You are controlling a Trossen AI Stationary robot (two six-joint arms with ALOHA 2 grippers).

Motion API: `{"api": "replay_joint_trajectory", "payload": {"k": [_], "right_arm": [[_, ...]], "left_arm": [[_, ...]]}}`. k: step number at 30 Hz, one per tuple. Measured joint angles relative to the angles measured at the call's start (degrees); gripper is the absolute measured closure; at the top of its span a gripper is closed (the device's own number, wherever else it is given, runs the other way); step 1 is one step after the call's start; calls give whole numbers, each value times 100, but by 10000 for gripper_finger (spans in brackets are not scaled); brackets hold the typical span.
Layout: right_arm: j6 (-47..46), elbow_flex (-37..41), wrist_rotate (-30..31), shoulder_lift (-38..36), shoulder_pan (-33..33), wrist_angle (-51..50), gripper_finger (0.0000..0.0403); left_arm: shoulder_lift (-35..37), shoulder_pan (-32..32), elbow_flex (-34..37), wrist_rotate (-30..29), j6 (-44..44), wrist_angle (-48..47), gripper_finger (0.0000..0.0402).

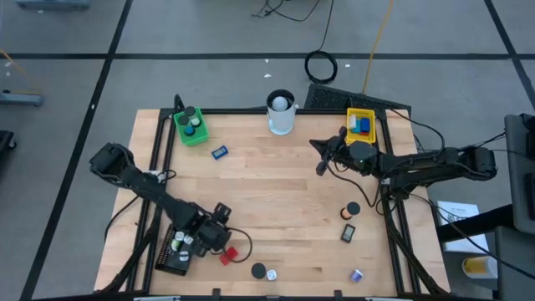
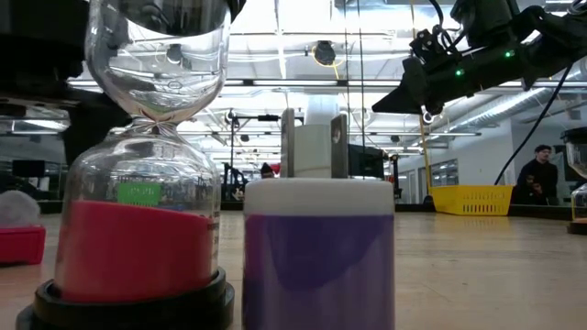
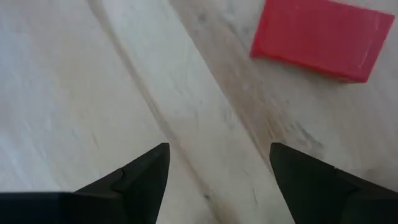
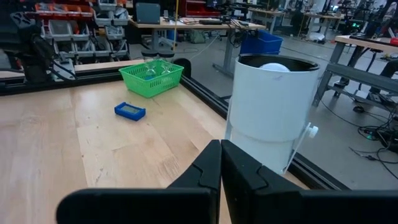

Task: Pick & Place Office items
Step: Put the light blue charger adapter into the black bin

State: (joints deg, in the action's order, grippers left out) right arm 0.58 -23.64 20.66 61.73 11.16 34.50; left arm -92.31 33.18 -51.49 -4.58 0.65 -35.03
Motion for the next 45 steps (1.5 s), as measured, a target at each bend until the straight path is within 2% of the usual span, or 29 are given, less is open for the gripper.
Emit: {"api": "replay_joint_trajectory", "payload": {"k": [4, 8, 11, 17, 23, 31, 45], "right_arm": [[-15, 0, -22, 0, -2, 15, 401], [-11, 0, -14, 0, -2, -2, 401], [-9, 0, -14, 0, -2, -2, 401], [6, 0, -11, 0, -2, -4, 401], [11, 0, -7, 0, -2, -4, 401], [31, 0, -3, 0, -2, -2, 401], [32, 0, -4, 0, -2, -2, 401]], "left_arm": [[2, 30, -388, -3, 381, -502, 134], [13, 32, -810, -147, 1170, -949, 139], [11, 34, -874, -163, 1815, -1073, 133], [11, 12, -807, -268, 2431, -1571, 106], [11, -24, -735, -835, 1737, -2174, 93], [11, -175, -310, -786, 748, -1922, 119], [11, -427, 201, -742, 242, -1292, 154]]}}
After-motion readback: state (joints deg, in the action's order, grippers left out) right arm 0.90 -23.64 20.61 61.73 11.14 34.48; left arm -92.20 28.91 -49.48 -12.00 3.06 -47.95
